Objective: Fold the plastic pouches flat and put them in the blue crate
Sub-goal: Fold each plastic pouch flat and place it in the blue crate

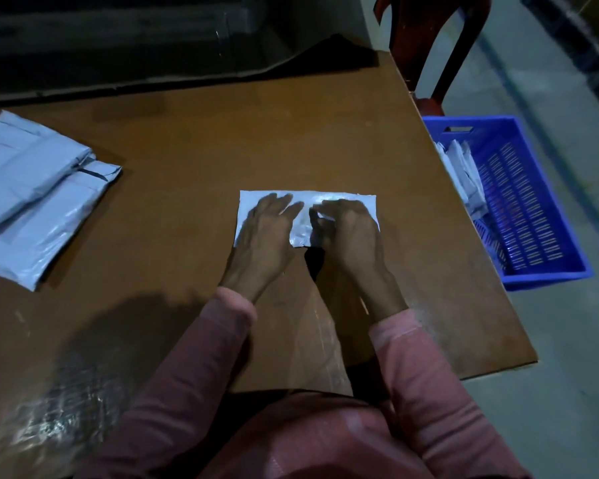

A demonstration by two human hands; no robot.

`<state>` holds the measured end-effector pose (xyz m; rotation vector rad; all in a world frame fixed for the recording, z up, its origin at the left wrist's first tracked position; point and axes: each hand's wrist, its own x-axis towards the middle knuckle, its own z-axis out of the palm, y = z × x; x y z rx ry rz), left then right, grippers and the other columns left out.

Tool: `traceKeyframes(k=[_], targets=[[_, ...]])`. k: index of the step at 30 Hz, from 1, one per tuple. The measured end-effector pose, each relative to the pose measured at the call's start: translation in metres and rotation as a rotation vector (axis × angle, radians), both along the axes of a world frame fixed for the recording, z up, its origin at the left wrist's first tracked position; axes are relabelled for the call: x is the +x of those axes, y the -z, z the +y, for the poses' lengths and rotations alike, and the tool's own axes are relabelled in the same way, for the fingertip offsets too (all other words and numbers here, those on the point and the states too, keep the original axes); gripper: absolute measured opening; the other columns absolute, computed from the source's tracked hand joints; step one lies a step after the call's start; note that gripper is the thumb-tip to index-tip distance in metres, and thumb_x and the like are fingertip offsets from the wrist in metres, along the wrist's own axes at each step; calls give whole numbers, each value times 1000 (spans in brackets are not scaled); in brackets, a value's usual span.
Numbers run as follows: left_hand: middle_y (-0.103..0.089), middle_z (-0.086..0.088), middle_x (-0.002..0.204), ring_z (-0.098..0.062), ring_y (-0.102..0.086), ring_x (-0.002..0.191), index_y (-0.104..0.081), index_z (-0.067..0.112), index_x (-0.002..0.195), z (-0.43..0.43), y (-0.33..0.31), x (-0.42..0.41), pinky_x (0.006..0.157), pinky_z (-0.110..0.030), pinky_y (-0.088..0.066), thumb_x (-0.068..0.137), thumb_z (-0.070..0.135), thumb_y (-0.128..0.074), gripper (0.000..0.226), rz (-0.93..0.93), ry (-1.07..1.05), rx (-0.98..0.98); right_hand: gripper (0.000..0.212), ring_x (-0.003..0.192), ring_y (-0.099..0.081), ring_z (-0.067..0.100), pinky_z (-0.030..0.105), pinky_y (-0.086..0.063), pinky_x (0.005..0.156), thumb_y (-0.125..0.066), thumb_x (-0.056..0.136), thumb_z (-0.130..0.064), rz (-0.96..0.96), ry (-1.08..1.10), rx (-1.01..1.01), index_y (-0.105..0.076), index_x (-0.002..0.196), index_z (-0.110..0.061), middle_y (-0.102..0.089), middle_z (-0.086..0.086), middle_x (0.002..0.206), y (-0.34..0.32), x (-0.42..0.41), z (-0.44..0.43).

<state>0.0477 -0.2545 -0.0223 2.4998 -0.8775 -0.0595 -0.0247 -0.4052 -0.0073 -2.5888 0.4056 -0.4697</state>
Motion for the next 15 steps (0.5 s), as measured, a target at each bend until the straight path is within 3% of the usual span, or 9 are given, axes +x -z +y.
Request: traceKeyframes(k=[2, 6, 10, 15], targets=[[-30, -3, 167, -30, -19, 156, -40, 22, 157, 1, 1, 13, 123, -55, -22, 96, 4, -63, 67, -25, 46, 122, 25, 111, -64, 32, 36, -53, 82, -68, 86, -16, 22, -48, -39, -77, 109, -17, -70, 12, 119, 1, 7, -8], [-1, 3, 173, -28, 9, 159, -12, 28, 164, 9, 16, 21, 126, -61, -5, 105, 5, -48, 73, 107, 138, 234, 62, 147, -33, 36, 50, -33, 116, -65, 94, -11, 348, -154, -51, -46, 151, -24, -40, 14, 158, 18, 14, -15], [10, 5, 172, -25, 18, 157, -2, 30, 164, 14, 27, 19, 125, -56, 6, 104, 1, -44, 79, 77, 164, 241, 67, 155, -10, 37, 53, -11, 122, -52, 101, -9, 403, -177, -128, -24, 160, -29, -17, 10, 168, 32, 11, -13], [8, 1, 173, -31, 15, 158, -2, 27, 165, 12, 37, 17, 123, -64, 1, 100, -1, -46, 83, -15, 154, 252, 68, 155, -10, 35, 52, -6, 123, -49, 96, -9, 216, -120, -57, -31, 158, -30, -21, 7, 167, 50, 2, -5]])
